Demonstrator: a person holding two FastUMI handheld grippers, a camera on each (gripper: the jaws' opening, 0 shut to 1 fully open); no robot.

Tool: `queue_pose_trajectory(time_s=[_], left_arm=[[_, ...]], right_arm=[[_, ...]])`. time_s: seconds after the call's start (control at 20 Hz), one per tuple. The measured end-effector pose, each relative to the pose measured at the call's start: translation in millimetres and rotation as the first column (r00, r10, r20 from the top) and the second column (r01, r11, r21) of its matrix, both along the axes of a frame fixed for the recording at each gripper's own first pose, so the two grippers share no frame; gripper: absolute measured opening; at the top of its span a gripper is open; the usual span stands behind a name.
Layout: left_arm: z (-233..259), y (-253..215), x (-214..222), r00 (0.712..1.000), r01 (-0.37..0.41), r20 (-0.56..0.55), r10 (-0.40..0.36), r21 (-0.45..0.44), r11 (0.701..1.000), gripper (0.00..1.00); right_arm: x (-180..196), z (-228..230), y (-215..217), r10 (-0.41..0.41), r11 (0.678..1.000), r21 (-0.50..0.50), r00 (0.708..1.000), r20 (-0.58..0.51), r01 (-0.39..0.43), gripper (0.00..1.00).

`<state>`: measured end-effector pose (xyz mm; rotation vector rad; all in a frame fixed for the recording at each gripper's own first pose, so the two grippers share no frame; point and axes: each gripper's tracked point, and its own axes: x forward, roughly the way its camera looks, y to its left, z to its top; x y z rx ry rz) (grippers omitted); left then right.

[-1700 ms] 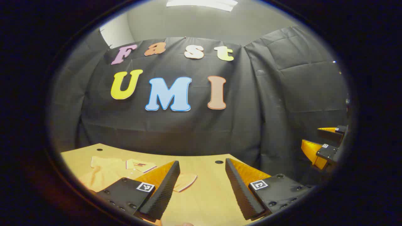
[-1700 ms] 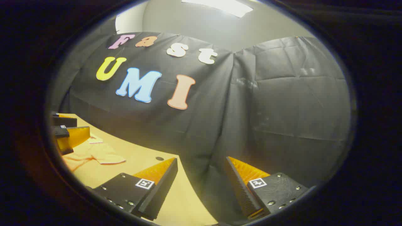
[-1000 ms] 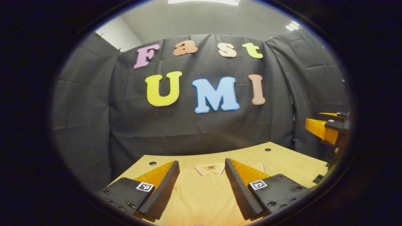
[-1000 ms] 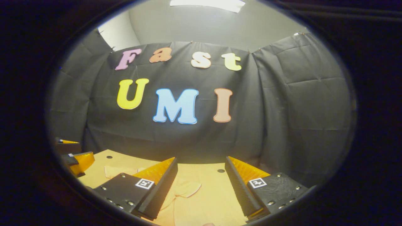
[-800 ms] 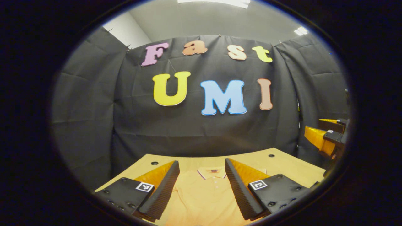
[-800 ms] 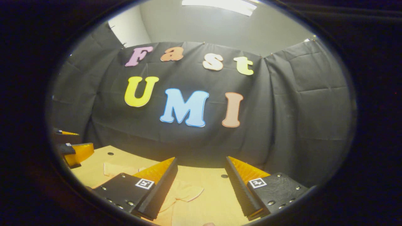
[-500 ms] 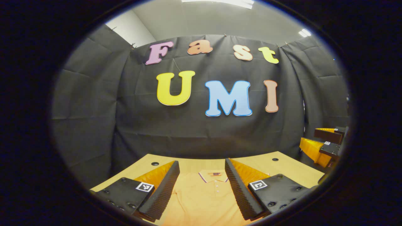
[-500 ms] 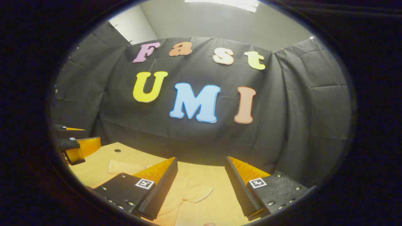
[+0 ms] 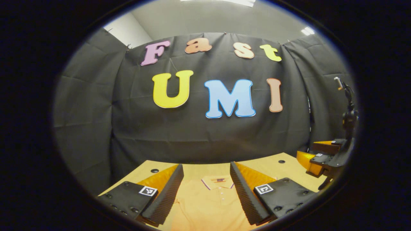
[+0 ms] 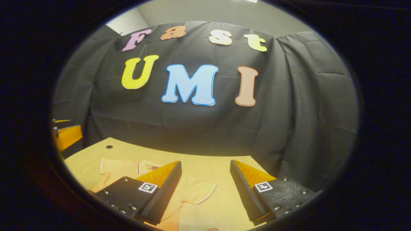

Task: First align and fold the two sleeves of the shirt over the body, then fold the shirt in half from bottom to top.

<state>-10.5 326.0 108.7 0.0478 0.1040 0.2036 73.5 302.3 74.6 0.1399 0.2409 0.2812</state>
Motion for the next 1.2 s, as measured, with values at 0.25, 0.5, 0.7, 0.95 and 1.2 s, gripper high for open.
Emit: queue_pose_trajectory(time_s=[0.25,0.5,0.7,0.95,1.2], left_arm=[[-7.0,6.4,8.4,1.0,-0.003,-0.015,0.003,-0.009,1.0,0.96],[-12.5,23.5,18.2,0.999,-0.022,-0.026,0.021,-0.018,1.0,0.95],[-12.6,37.5,23.1,0.999,-0.032,-0.023,0.031,-0.036,0.999,0.94],[-16.0,52.4,21.4,0.998,-0.056,-0.038,0.055,-0.02,0.998,0.94],[-26.4,62.0,17.8,0.994,-0.082,-0.069,0.079,-0.042,0.996,0.94]], right_arm=[[36.7,-40.3,10.8,0.0,1.0,0.02,0.992,-0.127,0.003,0.94],[64.6,-90.4,27.1,0.001,1.0,-0.011,0.969,-0.246,-0.004,0.95],[80.6,-127.0,41.6,0.007,0.999,-0.029,0.943,-0.334,-0.018,0.95],[93.9,-165.2,48.9,0.003,1.0,-0.027,0.901,-0.434,-0.016,0.95],[104.5,-205.2,52.4,-0.015,0.999,-0.039,0.852,-0.524,-0.007,0.95]])
